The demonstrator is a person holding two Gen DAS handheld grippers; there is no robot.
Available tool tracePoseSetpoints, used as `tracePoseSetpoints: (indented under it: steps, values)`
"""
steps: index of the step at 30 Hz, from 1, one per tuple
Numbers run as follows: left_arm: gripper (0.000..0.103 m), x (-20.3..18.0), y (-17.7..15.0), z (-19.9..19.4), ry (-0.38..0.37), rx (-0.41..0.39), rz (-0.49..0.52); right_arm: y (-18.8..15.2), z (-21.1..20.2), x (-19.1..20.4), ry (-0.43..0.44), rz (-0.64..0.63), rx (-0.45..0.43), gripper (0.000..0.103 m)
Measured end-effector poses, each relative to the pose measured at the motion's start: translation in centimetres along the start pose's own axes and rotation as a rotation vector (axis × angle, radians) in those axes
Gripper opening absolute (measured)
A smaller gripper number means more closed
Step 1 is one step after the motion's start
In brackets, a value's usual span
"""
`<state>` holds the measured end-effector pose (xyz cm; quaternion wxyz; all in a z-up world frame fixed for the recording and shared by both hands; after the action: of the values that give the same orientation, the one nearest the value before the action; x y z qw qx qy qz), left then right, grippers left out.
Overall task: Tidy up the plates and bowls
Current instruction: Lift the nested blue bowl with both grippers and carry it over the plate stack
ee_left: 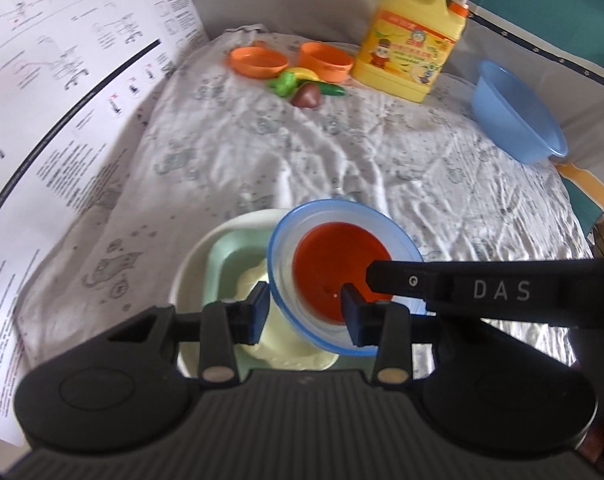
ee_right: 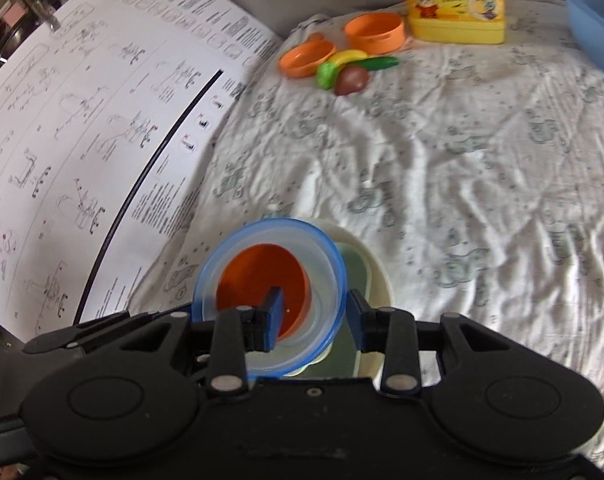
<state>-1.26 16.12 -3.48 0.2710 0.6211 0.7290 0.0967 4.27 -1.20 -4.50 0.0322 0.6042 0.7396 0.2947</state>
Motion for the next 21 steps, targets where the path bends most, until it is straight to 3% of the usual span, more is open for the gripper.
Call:
tracePoseSetpoints:
  steps: [21]
  values:
    - [0.041,2.1,-0.4,2.3,0.008,0.051,-0.015,0.1,3.6,0.4,0.005,-0.005,0.087,0.035]
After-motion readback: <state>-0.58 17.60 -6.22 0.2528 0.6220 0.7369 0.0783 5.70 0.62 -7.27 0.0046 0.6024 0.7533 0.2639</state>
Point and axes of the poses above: each gripper's, at about its wrist camera, not at the fingertips, and z roughly the way its jaws point, x to its left, y to its top, the point moved 2 cm from there along z, roughly the way its jaws point, and after that the axes turned 7 degrees about -z, right-handed, at the moved point
